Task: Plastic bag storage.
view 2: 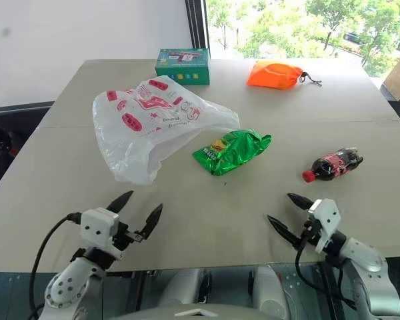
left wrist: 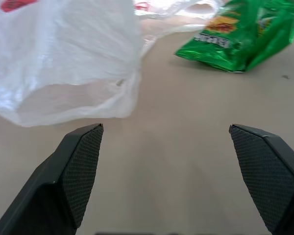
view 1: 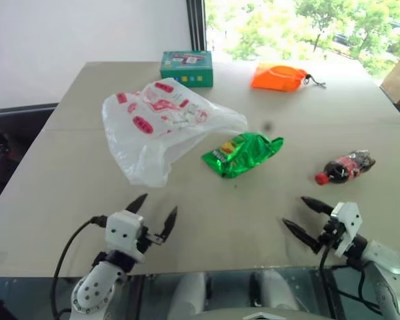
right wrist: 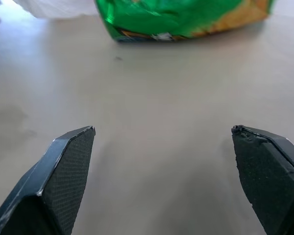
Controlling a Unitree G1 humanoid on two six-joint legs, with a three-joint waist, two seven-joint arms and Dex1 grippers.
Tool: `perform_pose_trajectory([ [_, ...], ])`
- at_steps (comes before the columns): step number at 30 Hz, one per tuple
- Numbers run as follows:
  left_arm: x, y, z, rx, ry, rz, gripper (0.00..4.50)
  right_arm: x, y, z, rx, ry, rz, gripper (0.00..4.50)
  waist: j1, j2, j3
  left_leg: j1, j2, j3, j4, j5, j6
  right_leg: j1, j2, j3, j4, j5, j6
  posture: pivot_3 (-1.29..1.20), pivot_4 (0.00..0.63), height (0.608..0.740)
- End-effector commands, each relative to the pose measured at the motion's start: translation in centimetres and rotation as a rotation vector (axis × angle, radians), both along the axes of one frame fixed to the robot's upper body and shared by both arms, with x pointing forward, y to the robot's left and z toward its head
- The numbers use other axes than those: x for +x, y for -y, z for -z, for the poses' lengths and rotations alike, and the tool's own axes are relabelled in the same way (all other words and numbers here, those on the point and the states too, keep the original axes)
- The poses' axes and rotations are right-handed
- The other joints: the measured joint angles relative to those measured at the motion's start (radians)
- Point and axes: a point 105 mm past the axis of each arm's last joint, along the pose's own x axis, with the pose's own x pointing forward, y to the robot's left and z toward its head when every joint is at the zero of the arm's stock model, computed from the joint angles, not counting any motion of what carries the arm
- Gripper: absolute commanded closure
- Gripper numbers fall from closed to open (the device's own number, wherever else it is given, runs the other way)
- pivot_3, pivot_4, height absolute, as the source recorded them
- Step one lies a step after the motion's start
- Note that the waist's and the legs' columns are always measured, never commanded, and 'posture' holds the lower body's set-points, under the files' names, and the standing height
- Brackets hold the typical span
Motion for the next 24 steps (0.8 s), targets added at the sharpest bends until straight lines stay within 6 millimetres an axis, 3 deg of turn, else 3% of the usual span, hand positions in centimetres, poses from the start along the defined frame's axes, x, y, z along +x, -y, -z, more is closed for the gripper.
perform_pose_trajectory([
  [1,1.5,-0.4,-1.8,0.034,0.097,-0.059,0.11,-0.7,-2.9,-3.3,0.046,0.083,-0.15,0.0,0.0,0.0,0.0,0.0,0.0,0.0,0.0,0.0,0.0,0.0,0.0,0.0,0.0,0.0,0.0,0.0,0.15,0.74],
  [9,5.1,1.1,-1.3,-0.057,0.085,-0.083,0.11,-1.1,-6.0,-5.2,0.018,0.157,-0.285,0.0,0.0,-0.002,0.0,0.0,-0.002,-0.001,0.001,0.0,0.0,0.0,0.0,0.0,0.001,0.002,0.004,0.0,0.15,0.74],
  [14,5.1,1.7,-0.5,-0.129,0.019,-0.069,0.11,-0.9,-6.2,-5.6,0.021,0.167,-0.279,0.0,-0.001,-0.002,0.0,0.0,-0.002,-0.001,0.001,0.0,0.0,0.0,0.0,-0.001,0.001,0.002,0.004,0.0,0.15,0.74],
  [24,5.2,2.8,-1.0,-0.151,0.014,-0.049,0.11,-0.5,-6.5,-5.6,0.021,0.177,-0.273,0.0,0.0,-0.002,0.0,0.0,-0.002,-0.002,0.001,0.0,0.0,0.0,0.0,-0.001,0.001,0.002,0.004,0.0,0.15,0.74],
])
